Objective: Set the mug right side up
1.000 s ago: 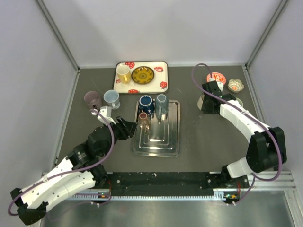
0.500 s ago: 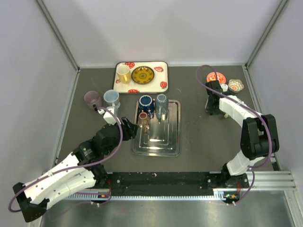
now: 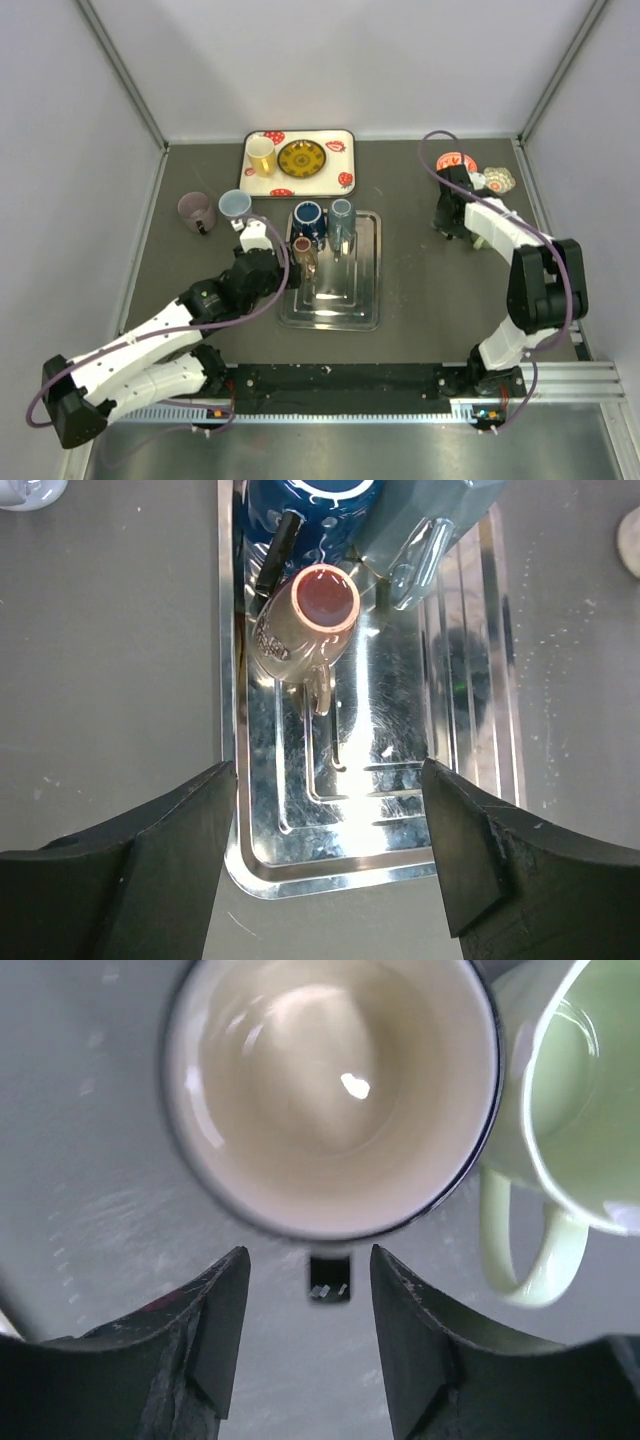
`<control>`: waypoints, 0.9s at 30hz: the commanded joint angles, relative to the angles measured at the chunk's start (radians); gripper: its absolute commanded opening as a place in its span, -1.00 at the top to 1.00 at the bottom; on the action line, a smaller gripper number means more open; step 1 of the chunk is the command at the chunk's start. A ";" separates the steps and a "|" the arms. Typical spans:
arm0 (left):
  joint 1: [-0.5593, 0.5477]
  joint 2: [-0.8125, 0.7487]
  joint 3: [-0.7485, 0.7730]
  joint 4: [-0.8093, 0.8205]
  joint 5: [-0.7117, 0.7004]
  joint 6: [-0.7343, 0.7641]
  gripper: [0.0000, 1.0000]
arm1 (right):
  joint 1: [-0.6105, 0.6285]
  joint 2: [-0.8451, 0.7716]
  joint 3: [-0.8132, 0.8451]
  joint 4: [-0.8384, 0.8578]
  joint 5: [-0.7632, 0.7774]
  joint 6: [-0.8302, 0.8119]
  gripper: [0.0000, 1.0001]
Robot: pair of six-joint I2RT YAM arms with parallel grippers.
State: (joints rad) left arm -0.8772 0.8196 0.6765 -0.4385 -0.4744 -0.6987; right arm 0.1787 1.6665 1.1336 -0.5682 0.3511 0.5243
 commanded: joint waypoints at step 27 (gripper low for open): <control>0.069 0.757 0.299 0.055 -0.050 -0.076 0.07 | 0.401 -0.717 -0.259 -0.004 -0.141 -0.009 -0.14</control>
State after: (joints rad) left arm -0.8257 1.5547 0.9394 -0.3954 -0.4862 -0.7219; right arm 0.5678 0.9760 0.8894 -0.5846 0.2081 0.5327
